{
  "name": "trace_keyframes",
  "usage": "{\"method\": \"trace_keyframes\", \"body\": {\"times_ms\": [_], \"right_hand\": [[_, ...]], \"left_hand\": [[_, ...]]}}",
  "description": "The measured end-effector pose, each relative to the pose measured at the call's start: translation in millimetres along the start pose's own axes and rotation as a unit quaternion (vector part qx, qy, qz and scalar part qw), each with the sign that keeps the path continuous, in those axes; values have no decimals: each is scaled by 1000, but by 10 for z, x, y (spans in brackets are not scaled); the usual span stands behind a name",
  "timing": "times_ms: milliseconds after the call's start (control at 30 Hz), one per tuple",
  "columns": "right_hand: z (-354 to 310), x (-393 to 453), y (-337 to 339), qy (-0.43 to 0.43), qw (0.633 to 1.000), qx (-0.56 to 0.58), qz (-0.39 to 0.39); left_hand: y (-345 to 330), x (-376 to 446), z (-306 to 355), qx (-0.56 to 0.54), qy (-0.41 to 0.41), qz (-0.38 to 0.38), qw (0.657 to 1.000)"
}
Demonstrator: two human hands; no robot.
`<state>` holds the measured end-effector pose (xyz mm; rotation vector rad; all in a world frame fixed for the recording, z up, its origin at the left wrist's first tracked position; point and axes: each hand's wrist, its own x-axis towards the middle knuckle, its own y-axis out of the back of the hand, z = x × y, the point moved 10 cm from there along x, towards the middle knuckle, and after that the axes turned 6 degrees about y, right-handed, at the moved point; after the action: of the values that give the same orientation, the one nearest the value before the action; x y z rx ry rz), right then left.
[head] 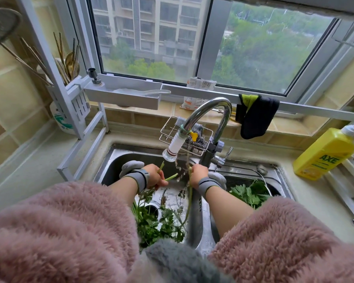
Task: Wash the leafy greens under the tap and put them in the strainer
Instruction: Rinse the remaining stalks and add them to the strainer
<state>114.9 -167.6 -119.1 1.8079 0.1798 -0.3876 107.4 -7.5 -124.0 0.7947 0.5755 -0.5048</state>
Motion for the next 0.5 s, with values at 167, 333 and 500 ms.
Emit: {"method": "trace_keyframes", "body": {"times_ms": [167,333,500], "right_hand": [[72,-33,-162,-13,948,317,-32],[-169,-153,-211,-4,871,487,-73],[-63,-133,-216,-46,859,506,-62]], "left_hand": [[127,49,-170,-28,2,21,999],[40,106,-229,-79,13,13,997],[17,77,-132,-123,0,-2,992]]}}
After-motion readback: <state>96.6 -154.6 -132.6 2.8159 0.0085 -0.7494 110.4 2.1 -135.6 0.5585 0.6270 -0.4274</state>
